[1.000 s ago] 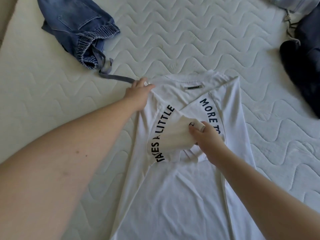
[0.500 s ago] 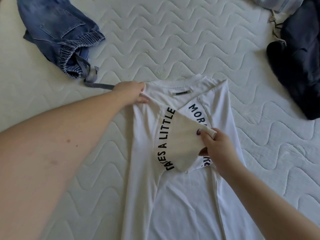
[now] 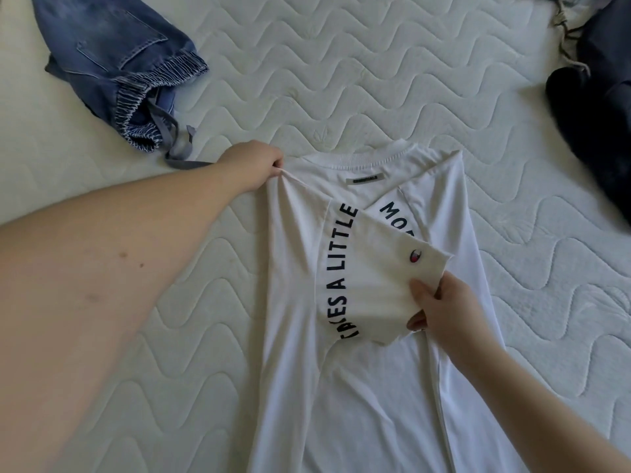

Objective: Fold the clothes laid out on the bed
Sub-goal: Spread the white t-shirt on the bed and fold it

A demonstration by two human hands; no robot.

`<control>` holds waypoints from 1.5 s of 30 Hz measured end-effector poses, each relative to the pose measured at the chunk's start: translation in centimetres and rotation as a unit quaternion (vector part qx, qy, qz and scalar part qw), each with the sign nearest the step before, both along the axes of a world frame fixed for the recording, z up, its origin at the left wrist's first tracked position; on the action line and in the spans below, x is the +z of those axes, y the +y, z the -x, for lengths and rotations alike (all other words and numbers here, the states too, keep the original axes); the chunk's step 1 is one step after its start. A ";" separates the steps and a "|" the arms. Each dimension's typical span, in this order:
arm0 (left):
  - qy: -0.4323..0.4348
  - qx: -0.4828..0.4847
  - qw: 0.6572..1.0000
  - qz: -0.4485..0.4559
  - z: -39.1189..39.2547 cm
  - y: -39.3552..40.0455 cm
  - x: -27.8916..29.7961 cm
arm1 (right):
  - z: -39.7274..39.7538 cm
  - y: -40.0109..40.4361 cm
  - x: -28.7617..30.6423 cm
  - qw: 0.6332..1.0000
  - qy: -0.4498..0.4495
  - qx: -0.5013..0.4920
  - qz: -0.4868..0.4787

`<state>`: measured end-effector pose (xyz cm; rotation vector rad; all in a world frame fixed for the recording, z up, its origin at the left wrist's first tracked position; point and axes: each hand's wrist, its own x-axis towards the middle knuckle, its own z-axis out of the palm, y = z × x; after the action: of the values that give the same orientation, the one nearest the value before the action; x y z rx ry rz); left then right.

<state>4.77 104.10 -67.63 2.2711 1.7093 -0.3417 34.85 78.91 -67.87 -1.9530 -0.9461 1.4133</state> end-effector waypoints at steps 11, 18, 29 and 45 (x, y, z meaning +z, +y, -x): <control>0.045 0.020 0.997 -0.064 -2.6 -2.8 -2.3 | -1.3 0.3 -1.5 0.990 -0.075 0.109 0.056; -0.085 0.086 0.984 -0.129 -2.1 -7.3 -2.2 | 0.3 -0.5 -0.6 0.999 0.037 0.016 0.025; -0.208 0.045 0.970 -0.121 -4.3 -20.5 -1.4 | 1.8 -1.5 0.3 0.997 -0.047 0.065 0.000; -0.277 0.298 0.909 -0.087 -2.4 -41.0 -1.6 | 4.0 -8.1 -0.8 0.989 -0.150 0.005 -0.005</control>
<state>7.18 63.12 -69.20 1.5810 2.0175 0.5508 30.86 70.78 -68.65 -2.1949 -1.0922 1.1350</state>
